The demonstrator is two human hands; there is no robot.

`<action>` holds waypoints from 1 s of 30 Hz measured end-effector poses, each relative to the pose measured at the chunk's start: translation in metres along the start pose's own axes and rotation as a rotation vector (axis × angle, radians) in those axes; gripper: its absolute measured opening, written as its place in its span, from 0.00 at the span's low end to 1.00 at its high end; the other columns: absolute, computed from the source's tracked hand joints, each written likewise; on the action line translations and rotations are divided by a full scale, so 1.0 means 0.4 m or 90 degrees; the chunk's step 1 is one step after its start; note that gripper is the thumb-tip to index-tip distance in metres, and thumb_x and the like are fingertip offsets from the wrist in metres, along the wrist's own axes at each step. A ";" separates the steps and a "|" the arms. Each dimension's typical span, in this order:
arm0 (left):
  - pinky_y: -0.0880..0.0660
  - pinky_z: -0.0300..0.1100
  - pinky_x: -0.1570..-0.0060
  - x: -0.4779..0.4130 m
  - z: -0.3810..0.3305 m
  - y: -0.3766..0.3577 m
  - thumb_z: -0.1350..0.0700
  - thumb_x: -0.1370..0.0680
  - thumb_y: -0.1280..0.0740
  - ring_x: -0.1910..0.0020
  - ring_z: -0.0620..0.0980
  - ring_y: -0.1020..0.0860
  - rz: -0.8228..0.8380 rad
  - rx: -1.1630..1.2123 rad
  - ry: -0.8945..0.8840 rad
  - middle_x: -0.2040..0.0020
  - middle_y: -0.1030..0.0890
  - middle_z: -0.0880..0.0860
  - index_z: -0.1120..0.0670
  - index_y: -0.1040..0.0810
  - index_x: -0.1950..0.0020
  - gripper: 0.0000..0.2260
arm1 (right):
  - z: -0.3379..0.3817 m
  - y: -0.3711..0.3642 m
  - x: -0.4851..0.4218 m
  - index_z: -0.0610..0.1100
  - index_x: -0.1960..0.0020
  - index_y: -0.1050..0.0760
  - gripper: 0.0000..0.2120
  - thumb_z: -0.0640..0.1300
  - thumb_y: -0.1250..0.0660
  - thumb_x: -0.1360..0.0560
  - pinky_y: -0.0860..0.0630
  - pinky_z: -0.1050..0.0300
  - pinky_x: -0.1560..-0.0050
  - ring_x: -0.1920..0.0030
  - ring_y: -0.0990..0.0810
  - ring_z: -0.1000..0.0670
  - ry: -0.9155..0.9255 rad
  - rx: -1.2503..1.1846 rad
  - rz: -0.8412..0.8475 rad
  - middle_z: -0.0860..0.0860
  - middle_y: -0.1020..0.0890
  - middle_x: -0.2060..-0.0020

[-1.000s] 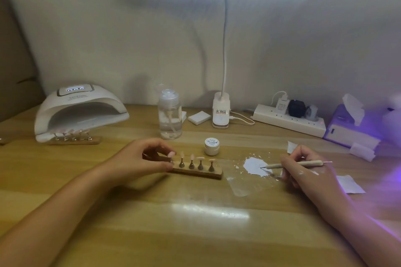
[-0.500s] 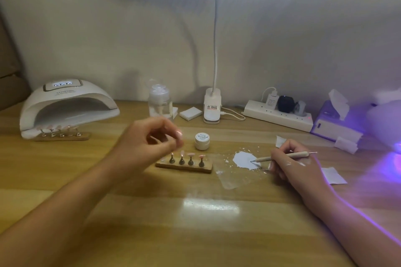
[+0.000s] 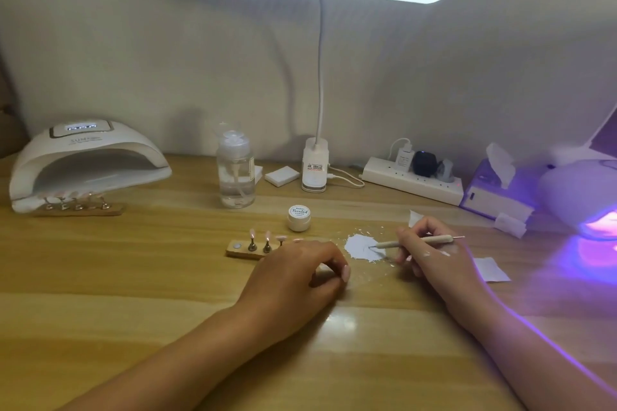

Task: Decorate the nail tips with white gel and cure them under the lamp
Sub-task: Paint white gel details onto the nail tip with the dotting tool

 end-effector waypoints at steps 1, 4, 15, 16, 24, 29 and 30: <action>0.40 0.29 0.66 -0.001 0.003 0.000 0.51 0.26 0.31 0.61 0.29 0.28 0.002 0.015 0.007 0.57 0.27 0.24 0.40 0.23 0.56 0.04 | -0.001 0.000 0.000 0.40 0.60 0.28 0.12 0.44 0.31 0.22 0.32 0.66 0.74 0.76 0.29 0.57 0.001 -0.004 0.003 0.46 0.16 0.70; 0.39 0.31 0.66 -0.003 0.010 -0.002 0.50 0.26 0.29 0.63 0.33 0.27 0.010 0.051 0.027 0.58 0.24 0.26 0.39 0.22 0.58 0.05 | -0.003 0.010 0.001 0.45 0.63 0.28 0.12 0.43 0.33 0.21 0.34 0.67 0.76 0.77 0.29 0.57 -0.005 -0.052 -0.074 0.49 0.19 0.73; 0.33 0.36 0.66 -0.012 0.025 0.001 0.53 0.27 0.26 0.72 0.42 0.29 0.030 0.144 0.029 0.58 0.19 0.35 0.43 0.18 0.58 0.05 | 0.073 -0.095 0.126 0.44 0.58 0.28 0.11 0.44 0.26 0.26 0.36 0.66 0.80 0.78 0.30 0.57 -0.091 -0.264 -0.084 0.51 0.23 0.74; 0.33 0.36 0.67 -0.013 0.026 0.001 0.54 0.27 0.26 0.72 0.42 0.29 0.029 0.147 0.029 0.59 0.18 0.35 0.43 0.18 0.58 0.05 | 0.071 -0.103 0.134 0.43 0.58 0.29 0.11 0.42 0.27 0.25 0.37 0.66 0.81 0.79 0.31 0.57 -0.089 -0.264 -0.092 0.50 0.24 0.75; 0.36 0.37 0.67 -0.020 0.017 0.001 0.54 0.27 0.26 0.73 0.40 0.31 0.035 0.134 0.048 0.69 0.24 0.29 0.44 0.18 0.58 0.05 | 0.079 -0.104 0.122 0.43 0.64 0.30 0.09 0.39 0.33 0.27 0.32 0.66 0.77 0.78 0.27 0.55 -0.076 -0.225 -0.073 0.47 0.20 0.75; 0.37 0.38 0.66 -0.016 0.019 0.001 0.55 0.28 0.25 0.74 0.40 0.32 0.033 0.141 0.048 0.70 0.25 0.29 0.45 0.18 0.58 0.05 | 0.075 -0.114 0.125 0.43 0.66 0.33 0.12 0.36 0.33 0.27 0.31 0.65 0.77 0.79 0.28 0.54 -0.027 -0.219 -0.073 0.45 0.22 0.78; 0.37 0.38 0.66 -0.016 0.020 0.001 0.55 0.28 0.25 0.74 0.40 0.32 0.033 0.143 0.046 0.70 0.25 0.29 0.45 0.18 0.58 0.05 | 0.073 -0.115 0.124 0.43 0.67 0.34 0.13 0.35 0.33 0.28 0.32 0.65 0.78 0.79 0.28 0.54 -0.027 -0.217 -0.067 0.45 0.23 0.78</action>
Point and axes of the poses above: each hand's wrist, its own x-axis away from the middle knuckle, its own y-axis out of the back of the hand, z = x × y, the point moved 2 cm from there along -x, towards the middle knuckle
